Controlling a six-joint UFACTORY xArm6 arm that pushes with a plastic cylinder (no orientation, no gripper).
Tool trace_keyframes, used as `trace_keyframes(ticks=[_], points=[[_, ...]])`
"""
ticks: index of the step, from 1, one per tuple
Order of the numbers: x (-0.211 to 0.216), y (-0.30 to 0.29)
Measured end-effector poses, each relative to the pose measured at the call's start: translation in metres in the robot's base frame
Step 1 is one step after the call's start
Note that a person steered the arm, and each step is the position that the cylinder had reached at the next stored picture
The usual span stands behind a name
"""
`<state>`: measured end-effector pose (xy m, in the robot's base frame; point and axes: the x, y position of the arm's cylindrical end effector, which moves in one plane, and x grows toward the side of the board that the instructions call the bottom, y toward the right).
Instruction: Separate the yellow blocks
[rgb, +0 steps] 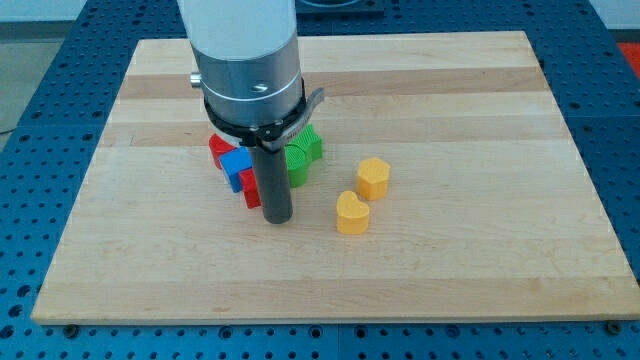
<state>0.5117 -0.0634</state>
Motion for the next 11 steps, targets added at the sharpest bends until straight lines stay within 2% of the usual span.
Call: trace_keyframes(ticks=[3,5,7,8,10,11], points=[[-0.010,0.117],[-0.094,0.111],[-0.074,0.125],[-0.081,0.116],[-0.132,0.077],[-0.133,0.080]])
